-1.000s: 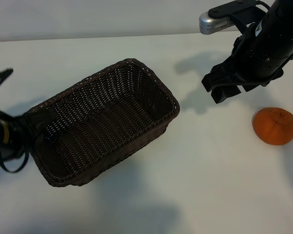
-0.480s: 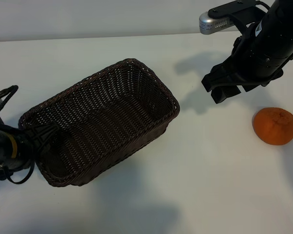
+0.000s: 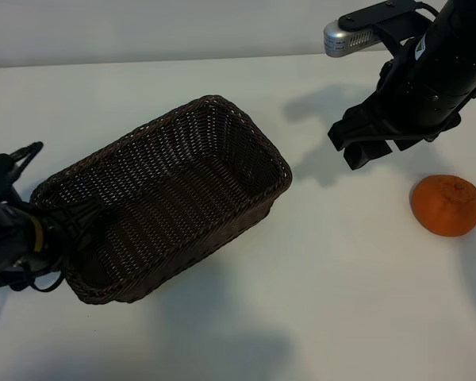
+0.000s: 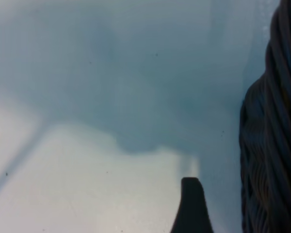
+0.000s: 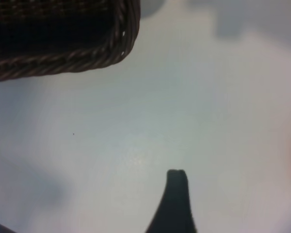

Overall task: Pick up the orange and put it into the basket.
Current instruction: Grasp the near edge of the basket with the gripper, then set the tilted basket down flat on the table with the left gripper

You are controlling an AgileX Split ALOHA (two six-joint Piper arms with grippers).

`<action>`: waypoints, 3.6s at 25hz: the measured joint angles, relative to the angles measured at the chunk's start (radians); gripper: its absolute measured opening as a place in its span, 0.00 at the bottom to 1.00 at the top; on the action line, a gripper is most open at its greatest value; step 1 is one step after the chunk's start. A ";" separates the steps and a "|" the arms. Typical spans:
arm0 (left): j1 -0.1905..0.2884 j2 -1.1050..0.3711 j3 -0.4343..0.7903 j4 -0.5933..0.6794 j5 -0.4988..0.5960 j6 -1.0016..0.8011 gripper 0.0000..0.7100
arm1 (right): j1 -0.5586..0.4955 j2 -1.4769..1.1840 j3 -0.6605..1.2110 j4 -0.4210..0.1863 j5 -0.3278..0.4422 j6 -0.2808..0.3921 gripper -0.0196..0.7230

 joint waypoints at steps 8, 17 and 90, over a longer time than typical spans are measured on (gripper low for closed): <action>0.000 0.056 0.000 -0.023 -0.064 0.000 0.71 | 0.000 0.000 0.000 0.000 0.008 0.000 0.75; 0.000 0.057 0.001 -0.024 -0.115 0.017 0.22 | 0.000 0.000 0.000 0.000 0.011 -0.004 0.74; 0.203 -0.063 -0.300 -0.713 0.048 1.184 0.21 | 0.000 0.000 0.000 -0.018 0.014 -0.004 0.73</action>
